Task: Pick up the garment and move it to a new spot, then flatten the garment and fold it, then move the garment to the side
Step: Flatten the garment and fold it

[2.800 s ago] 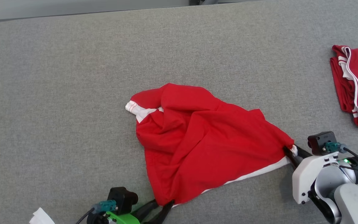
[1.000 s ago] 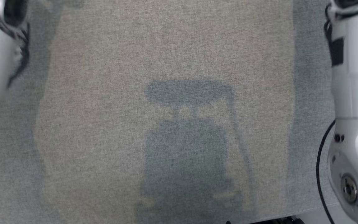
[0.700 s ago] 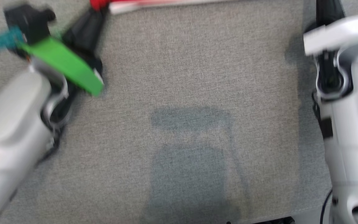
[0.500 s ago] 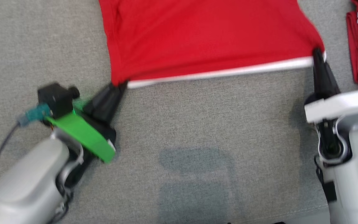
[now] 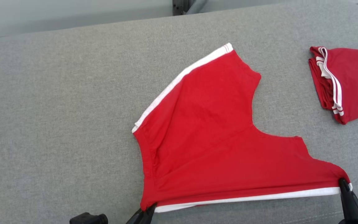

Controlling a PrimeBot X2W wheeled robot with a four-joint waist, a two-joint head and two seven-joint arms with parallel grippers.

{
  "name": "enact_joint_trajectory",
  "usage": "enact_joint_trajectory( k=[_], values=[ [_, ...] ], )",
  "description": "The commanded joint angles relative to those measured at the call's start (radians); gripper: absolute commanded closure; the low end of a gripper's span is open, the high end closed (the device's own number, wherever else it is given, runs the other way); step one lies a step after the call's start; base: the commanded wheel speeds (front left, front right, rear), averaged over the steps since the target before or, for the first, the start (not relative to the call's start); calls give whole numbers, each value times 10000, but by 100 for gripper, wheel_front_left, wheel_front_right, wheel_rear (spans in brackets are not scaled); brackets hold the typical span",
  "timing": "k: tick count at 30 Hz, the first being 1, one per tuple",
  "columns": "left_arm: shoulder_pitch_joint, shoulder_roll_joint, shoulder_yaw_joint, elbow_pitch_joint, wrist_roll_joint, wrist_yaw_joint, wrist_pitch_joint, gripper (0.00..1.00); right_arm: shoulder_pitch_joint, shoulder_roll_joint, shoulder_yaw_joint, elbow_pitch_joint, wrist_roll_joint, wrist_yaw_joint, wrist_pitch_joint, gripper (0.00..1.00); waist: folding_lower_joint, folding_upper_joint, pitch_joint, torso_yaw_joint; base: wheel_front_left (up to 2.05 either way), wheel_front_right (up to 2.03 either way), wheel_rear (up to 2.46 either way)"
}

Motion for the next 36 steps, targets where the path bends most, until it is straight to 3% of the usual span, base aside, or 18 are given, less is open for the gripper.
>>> enact_joint_trajectory(
  k=[1, 5, 10, 17, 22, 27, 36],
  values=[
    [55, 200, 276, -63, 48, 142, -109, 100, -100, -112, -170, -86, 156, -101, -144, 100, 2, 0, -223, 114, 0, 0, 0],
    [-562, 62, 432, -348, -6, -43, 73, 100, -1207, -101, 191, -123, -148, -73, -3, 100, 2, 0, 185, 167, 0, 0, 0],
    [-1770, -244, 925, -358, -400, -207, 637, 100, -3797, -79, 518, 383, -830, -64, 603, 100, 2, 0, 1044, 481, 0, 0, 0],
    [-3496, -987, 1626, 624, -1034, -240, 1263, 100, -7749, -78, 390, 2272, -2470, -63, 1807, 100, 2, 0, 1955, 1211, 0, 0, 0],
    [-4688, -1641, 1575, 1961, -1074, -314, 1703, 100, -9806, -89, 289, 3887, -3772, -63, 2431, 100, 2, 0, 2288, 1819, 0, 0, 0],
    [-5527, -2235, 1418, 3228, -1278, -626, 2153, 100, -10897, -106, 291, 5361, -4846, -63, 2823, 100, 2, 0, 2426, 2134, 0, 0, 0],
    [-6242, -2646, 1192, 4493, -1222, -1155, 2439, 100, -11717, -99, 45, 6929, -5954, -63, 2645, 100, 2, 0, 2370, 2108, 0, 0, 0]
  ],
)
